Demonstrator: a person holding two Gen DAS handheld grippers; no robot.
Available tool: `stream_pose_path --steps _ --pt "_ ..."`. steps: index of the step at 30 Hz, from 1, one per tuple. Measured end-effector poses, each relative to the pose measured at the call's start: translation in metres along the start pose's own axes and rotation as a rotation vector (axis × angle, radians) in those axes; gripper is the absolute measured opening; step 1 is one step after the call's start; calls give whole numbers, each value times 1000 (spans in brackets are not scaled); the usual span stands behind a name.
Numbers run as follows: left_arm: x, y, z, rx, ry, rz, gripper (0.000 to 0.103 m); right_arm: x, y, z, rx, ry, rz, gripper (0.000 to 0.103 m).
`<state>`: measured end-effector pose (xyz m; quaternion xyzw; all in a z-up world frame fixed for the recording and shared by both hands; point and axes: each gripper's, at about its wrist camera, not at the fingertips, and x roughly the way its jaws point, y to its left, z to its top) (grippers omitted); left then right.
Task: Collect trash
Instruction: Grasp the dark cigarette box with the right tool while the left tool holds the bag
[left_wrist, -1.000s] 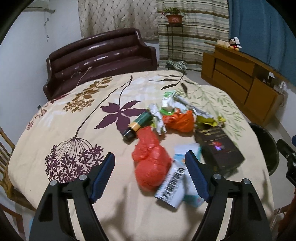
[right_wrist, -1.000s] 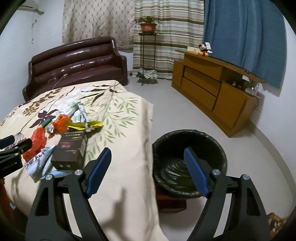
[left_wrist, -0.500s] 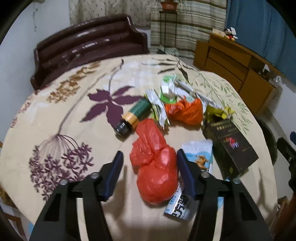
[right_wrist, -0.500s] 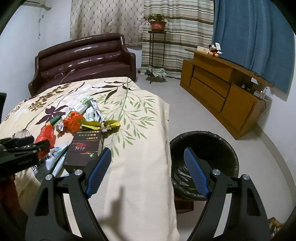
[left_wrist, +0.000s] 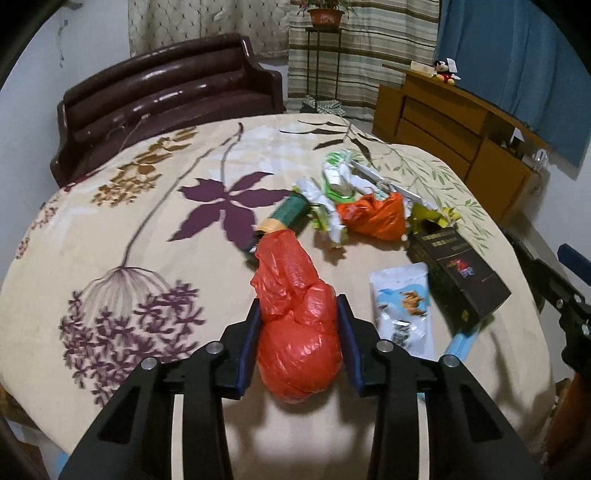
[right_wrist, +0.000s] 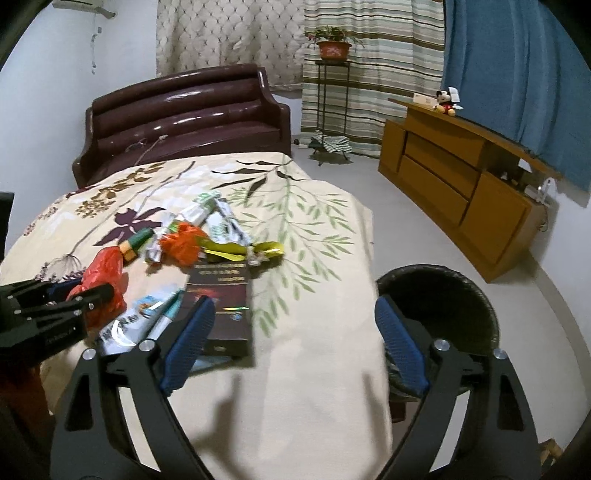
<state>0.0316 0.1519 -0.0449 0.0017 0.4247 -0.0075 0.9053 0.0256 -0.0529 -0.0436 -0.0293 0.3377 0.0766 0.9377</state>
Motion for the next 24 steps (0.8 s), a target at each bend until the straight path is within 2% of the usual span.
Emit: stream_pose_path --steps 9,16,18,23,24 --pt "-4 41 -8 -52 -6 80 39 24 33 2 -37 50 55 87" --pt "-8 52 -7 -35 -38 127 39 45 48 -1 -75 95 21 87" --pt "-8 54 -7 -41 -37 122 39 49 49 -2 -77 109 19 84" --pt "-6 55 -6 -47 -31 113 39 57 48 -5 -63 155 40 58" --pt "-6 55 -6 -50 -29 109 39 58 47 -6 -61 160 44 58"
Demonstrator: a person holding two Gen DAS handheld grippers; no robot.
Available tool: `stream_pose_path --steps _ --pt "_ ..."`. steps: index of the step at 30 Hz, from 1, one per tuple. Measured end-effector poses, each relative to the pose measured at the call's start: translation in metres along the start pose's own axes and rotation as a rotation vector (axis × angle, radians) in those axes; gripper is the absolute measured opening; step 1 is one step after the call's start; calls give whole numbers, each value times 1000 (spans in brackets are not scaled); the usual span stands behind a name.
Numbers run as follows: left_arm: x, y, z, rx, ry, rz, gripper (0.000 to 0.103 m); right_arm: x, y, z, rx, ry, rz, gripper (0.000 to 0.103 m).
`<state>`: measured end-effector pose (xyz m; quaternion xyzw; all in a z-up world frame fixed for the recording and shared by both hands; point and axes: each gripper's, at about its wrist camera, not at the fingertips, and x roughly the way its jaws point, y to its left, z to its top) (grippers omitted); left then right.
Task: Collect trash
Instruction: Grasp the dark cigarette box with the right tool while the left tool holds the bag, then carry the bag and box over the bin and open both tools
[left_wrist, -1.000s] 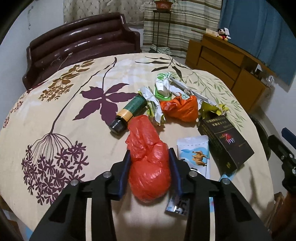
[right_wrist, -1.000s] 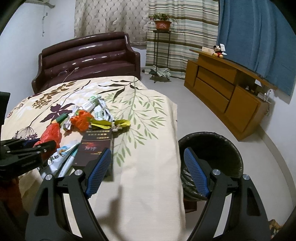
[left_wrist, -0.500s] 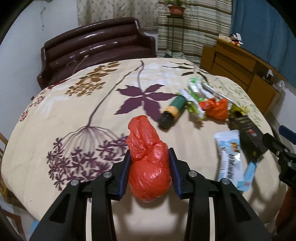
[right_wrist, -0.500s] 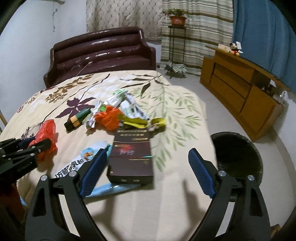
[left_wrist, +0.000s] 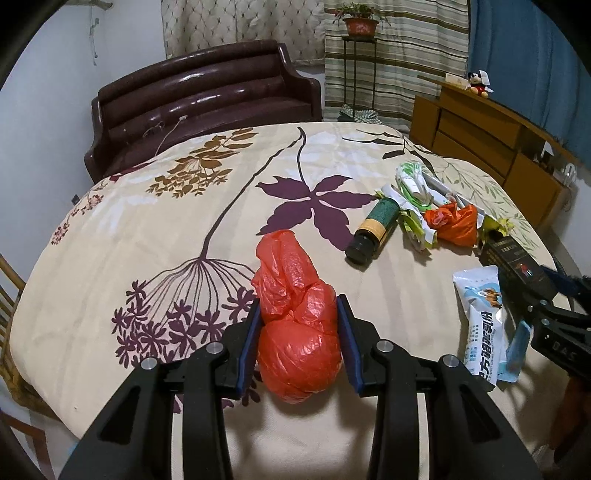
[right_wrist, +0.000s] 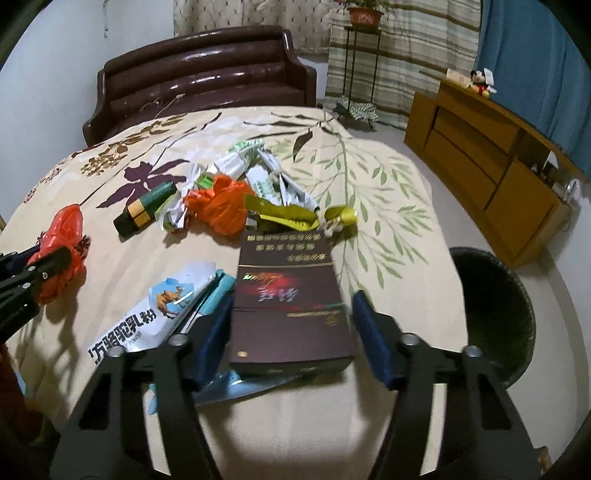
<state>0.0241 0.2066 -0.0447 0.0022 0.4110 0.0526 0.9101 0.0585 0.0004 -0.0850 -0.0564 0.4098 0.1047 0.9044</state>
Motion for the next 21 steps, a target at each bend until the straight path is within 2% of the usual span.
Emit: stream_pose_path --steps 11,21 --pt "-11 -16 4 6 -24 -34 39 -24 -5 -8 2 -60 31 54" --pt "-27 -80 21 63 -68 -151 39 -65 -55 -8 61 -165 -41 54"
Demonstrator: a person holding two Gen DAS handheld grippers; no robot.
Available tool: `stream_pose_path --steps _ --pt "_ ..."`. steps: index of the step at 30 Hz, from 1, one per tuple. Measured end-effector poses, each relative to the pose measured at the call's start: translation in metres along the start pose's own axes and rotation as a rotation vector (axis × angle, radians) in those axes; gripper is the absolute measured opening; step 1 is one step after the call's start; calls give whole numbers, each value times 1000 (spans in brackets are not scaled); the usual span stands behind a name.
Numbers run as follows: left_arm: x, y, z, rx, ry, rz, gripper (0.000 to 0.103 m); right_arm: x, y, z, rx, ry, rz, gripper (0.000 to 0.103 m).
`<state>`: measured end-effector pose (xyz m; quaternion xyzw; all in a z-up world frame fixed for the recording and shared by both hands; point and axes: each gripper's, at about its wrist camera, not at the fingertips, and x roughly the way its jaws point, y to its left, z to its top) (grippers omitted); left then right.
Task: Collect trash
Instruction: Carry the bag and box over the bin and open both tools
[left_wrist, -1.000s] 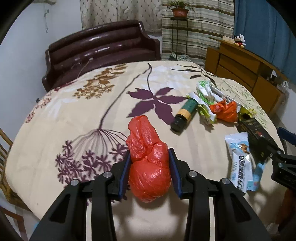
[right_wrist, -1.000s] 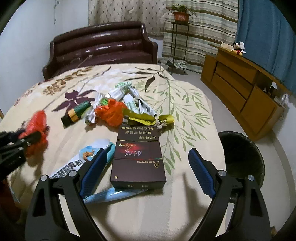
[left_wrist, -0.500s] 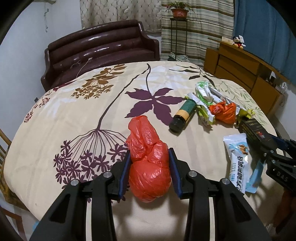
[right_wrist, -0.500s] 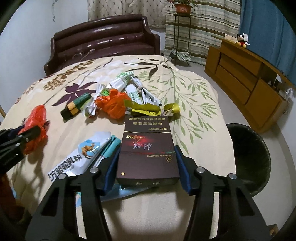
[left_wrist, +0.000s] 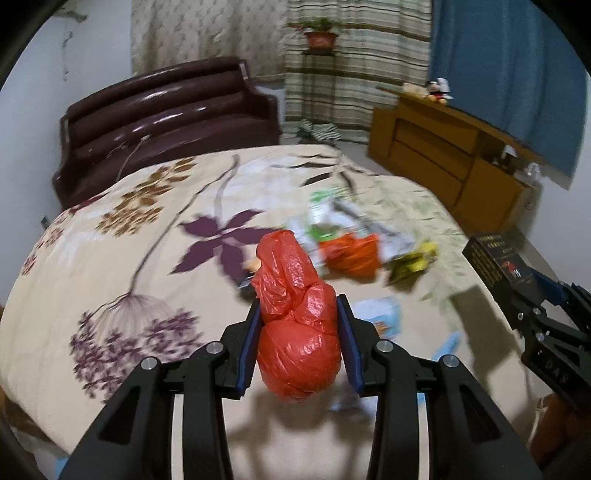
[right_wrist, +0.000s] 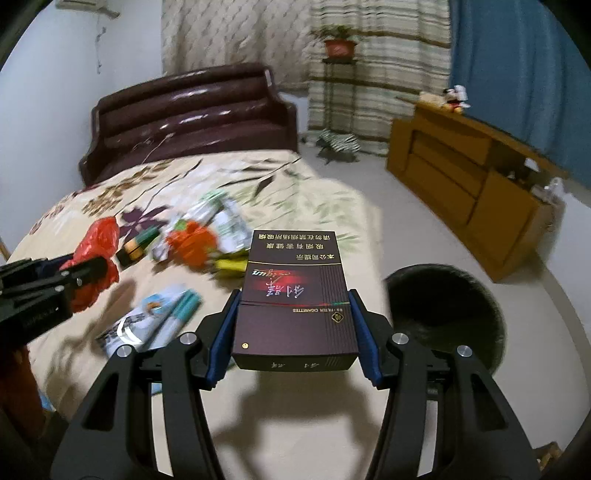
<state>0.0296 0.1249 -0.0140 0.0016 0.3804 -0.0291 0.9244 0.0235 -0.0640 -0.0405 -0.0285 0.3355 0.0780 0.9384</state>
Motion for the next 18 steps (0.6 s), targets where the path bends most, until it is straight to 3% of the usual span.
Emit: stream_pose_path --steps 12,18 --pt "24 -108 23 92 -14 -134 39 -11 -104 -6 102 -48 -210 54" --pt "44 -159 29 145 -13 -170 39 -3 -148 -15 159 -36 -268 54"
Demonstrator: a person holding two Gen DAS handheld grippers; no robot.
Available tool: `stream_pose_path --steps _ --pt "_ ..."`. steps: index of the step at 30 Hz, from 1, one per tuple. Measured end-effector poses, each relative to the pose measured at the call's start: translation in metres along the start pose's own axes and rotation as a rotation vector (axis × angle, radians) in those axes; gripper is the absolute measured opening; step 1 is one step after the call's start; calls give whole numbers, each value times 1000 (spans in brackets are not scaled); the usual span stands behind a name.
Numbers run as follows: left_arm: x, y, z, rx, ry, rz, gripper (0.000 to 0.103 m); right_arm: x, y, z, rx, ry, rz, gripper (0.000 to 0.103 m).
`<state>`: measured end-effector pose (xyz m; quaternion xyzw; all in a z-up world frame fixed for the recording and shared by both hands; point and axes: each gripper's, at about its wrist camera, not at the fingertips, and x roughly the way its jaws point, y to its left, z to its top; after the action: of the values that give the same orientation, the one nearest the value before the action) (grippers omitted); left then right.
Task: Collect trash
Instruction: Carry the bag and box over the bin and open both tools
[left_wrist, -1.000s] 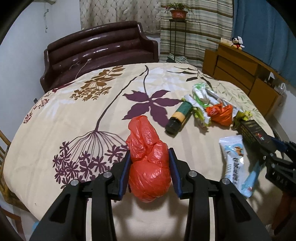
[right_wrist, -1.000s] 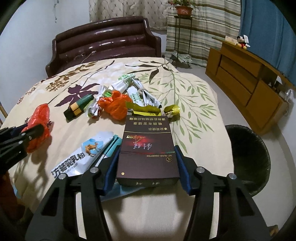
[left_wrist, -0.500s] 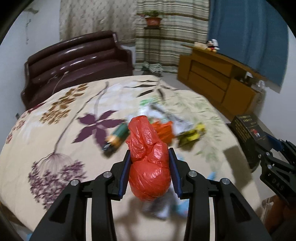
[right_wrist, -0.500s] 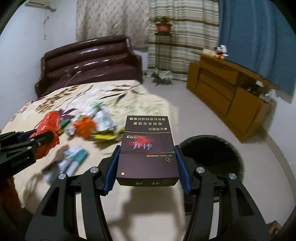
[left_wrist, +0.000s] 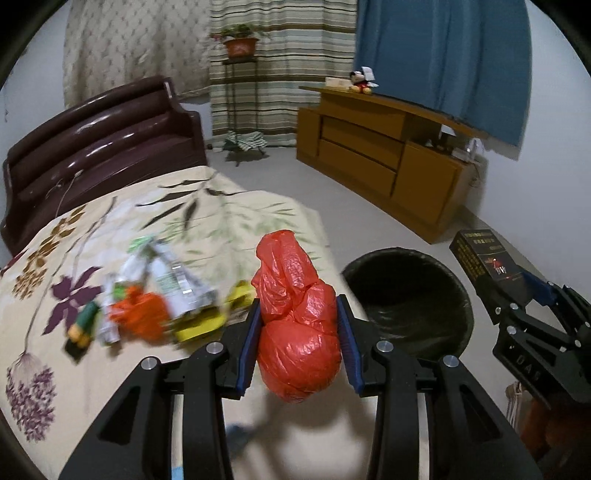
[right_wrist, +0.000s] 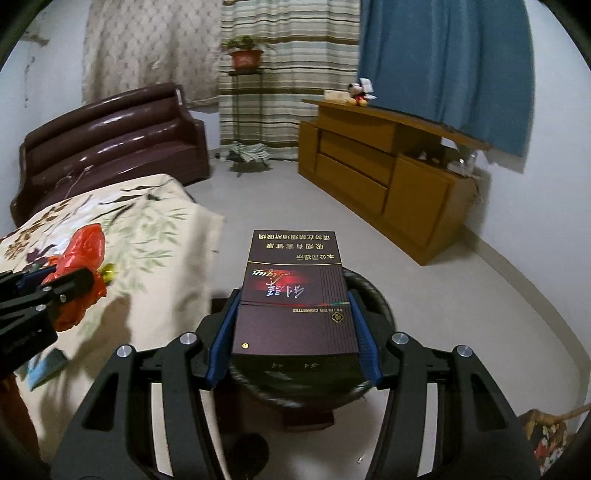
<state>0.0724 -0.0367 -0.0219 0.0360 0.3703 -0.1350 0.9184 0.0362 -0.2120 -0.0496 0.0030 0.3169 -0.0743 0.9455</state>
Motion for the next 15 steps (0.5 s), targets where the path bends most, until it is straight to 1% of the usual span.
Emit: stream_pose_path --steps 5,9,15 --pt "23 -29 7 25 21 -8 39 17 -22 -6 33 17 -26 54" --pt "42 -44 13 46 46 -4 39 27 -33 -8 49 29 -32 54" --pt "60 -63 20 84 62 -4 39 41 -46 -8 70 37 -29 55"
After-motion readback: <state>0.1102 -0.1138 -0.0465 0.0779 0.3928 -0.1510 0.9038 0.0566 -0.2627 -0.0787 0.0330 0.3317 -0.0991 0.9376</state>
